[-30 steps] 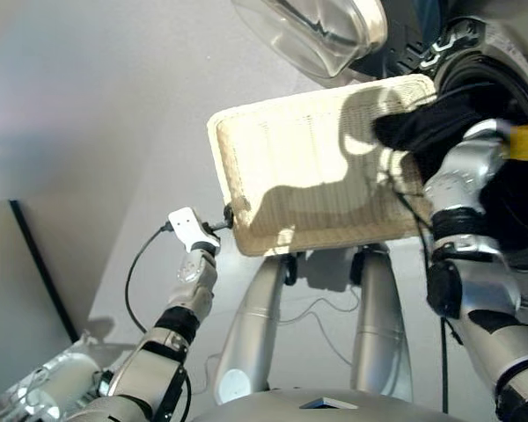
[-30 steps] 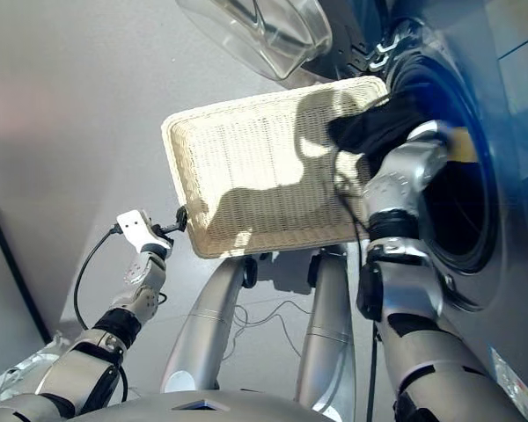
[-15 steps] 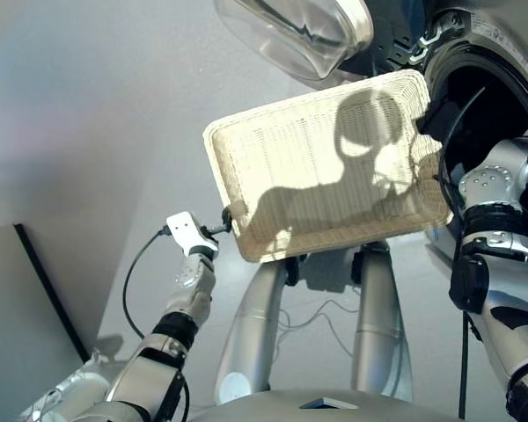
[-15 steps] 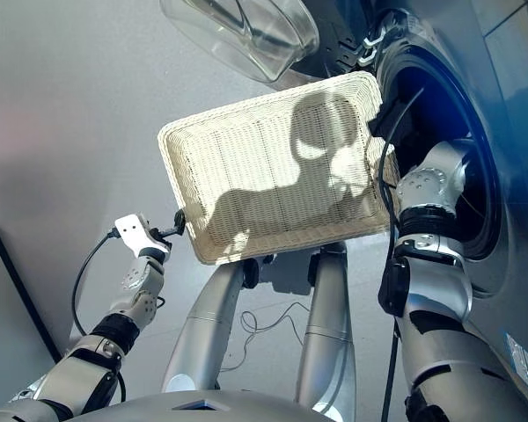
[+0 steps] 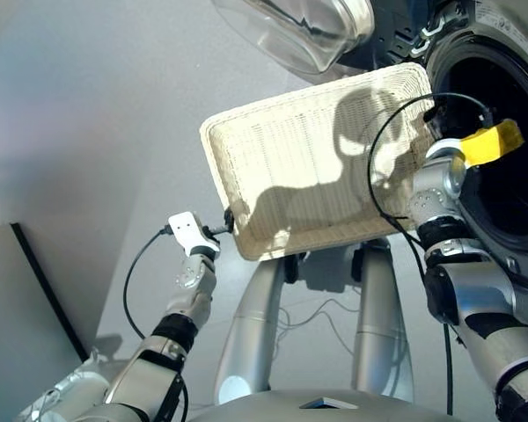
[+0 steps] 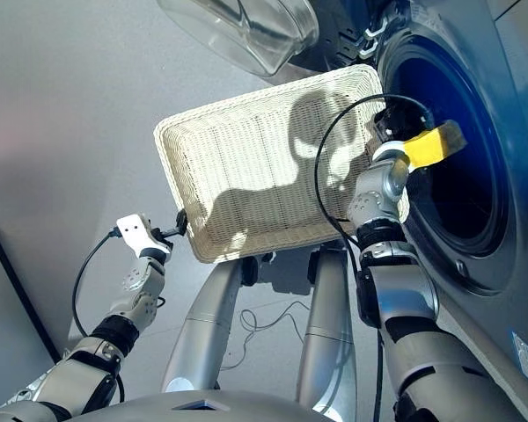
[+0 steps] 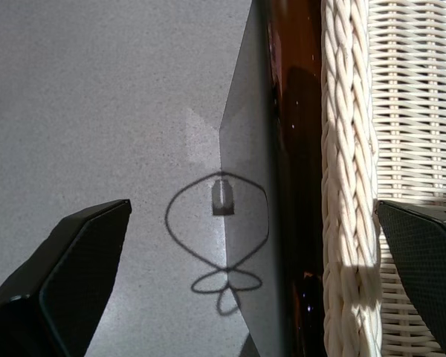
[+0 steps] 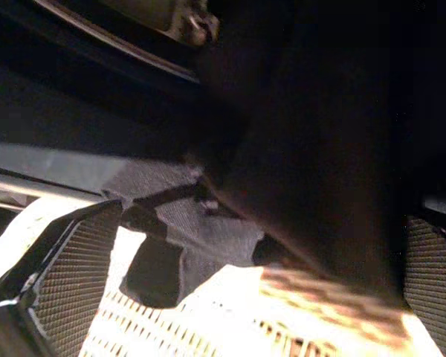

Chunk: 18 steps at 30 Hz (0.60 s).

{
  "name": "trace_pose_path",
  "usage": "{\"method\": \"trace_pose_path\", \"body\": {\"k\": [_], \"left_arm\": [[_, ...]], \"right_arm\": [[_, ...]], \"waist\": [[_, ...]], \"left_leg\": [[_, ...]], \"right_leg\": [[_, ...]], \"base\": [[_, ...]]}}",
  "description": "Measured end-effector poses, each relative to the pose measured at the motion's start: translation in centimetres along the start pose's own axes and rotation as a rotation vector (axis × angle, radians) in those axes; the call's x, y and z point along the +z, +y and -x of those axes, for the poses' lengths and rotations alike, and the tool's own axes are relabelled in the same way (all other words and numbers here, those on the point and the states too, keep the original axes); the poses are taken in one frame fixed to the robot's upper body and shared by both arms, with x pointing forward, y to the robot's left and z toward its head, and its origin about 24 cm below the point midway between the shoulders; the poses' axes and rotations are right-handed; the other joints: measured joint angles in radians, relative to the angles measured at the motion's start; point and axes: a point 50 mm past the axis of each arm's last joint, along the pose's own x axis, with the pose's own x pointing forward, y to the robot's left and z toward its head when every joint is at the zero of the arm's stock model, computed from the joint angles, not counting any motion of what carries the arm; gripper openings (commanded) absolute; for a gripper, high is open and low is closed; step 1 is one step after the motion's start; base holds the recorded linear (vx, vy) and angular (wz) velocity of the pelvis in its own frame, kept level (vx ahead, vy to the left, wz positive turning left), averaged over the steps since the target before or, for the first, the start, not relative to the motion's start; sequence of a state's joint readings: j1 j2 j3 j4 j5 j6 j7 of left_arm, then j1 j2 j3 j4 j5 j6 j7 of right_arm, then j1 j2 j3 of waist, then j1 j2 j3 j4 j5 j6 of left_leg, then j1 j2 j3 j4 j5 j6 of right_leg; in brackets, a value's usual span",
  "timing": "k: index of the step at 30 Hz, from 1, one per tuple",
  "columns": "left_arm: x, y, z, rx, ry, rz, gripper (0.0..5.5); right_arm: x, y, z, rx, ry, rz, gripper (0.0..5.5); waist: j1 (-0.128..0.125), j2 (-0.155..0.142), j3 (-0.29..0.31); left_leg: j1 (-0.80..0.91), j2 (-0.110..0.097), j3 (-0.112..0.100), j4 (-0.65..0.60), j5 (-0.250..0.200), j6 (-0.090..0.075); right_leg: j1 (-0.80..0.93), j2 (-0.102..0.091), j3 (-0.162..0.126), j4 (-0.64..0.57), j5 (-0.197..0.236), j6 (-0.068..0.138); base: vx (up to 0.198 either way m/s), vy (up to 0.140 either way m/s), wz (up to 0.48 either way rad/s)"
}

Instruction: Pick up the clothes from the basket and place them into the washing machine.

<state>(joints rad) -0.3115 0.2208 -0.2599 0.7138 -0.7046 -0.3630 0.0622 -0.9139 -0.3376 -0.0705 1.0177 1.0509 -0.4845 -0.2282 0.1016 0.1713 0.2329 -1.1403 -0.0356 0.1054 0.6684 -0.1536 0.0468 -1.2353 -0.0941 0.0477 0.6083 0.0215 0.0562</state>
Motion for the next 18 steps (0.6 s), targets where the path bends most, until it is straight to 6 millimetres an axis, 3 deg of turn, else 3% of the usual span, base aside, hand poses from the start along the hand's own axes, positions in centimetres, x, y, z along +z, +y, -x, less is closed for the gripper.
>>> {"method": "trace_pose_path", "body": {"k": [4, 8, 9, 10, 11, 18], "left_arm": [[0.3, -0.1, 0.1, -0.011, -0.021, 0.002, 5.5], [0.9, -0.5, 0.2, -0.034, -0.058, 0.003, 5.5], [1.1, -0.5, 0.1, -0.038, -0.068, 0.005, 5.5], [1.2, -0.5, 0.1, -0.039, -0.076, 0.004, 5.5], [1.4, -0.5, 0.0, -0.04, -0.087, 0.002, 5.5], [1.7, -0.4, 0.0, -0.035, -0.101, 0.004, 5.5]], "right_arm": [[0.8, 0.4, -0.5, -0.021, -0.013, -0.051, 5.5], [2.7, 2.3, -1.9, -0.036, -0.042, -0.116, 5.5], [3.2, 2.9, -2.1, -0.028, -0.053, -0.131, 4.9], [3.5, 3.3, -2.2, -0.024, -0.057, -0.144, 0.0], [3.8, 3.8, -2.3, -0.018, -0.063, -0.14, 0.0], [4.3, 4.1, -2.5, -0.028, -0.077, -0.101, 0.0]], "waist": [[0.01, 0.003, -0.007], [0.025, 0.021, -0.02], [0.03, 0.022, -0.02], [0.033, 0.022, -0.02], [0.034, 0.022, -0.02], [0.039, 0.031, -0.015]], "left_leg": [[-0.046, -0.001, 0.003, 0.034, -0.005, -0.001], [-0.116, 0.006, 0.005, 0.094, -0.02, 0.0], [-0.128, 0.009, 0.006, 0.103, -0.023, 0.002], [-0.139, 0.012, 0.006, 0.112, -0.023, 0.0], [-0.15, 0.013, 0.005, 0.123, -0.029, -0.008], [-0.167, 0.018, 0.004, 0.139, -0.033, -0.014]], "right_leg": [[-0.049, 0.002, 0.004, 0.033, -0.003, 0.0], [-0.119, 0.007, 0.01, 0.084, -0.014, -0.004], [-0.132, 0.01, 0.012, 0.093, -0.014, -0.004], [-0.141, 0.013, 0.014, 0.101, -0.014, -0.005], [-0.153, 0.015, 0.013, 0.11, -0.014, -0.006], [-0.174, 0.018, 0.018, 0.127, -0.015, -0.01]], "base": [[-0.044, -0.006, 0.013], [-0.039, -0.032, 0.016], [-0.039, -0.052, 0.006], [0.0, 0.0, 0.0], [0.0, 0.0, 0.0], [0.0, 0.0, 0.0]]}}
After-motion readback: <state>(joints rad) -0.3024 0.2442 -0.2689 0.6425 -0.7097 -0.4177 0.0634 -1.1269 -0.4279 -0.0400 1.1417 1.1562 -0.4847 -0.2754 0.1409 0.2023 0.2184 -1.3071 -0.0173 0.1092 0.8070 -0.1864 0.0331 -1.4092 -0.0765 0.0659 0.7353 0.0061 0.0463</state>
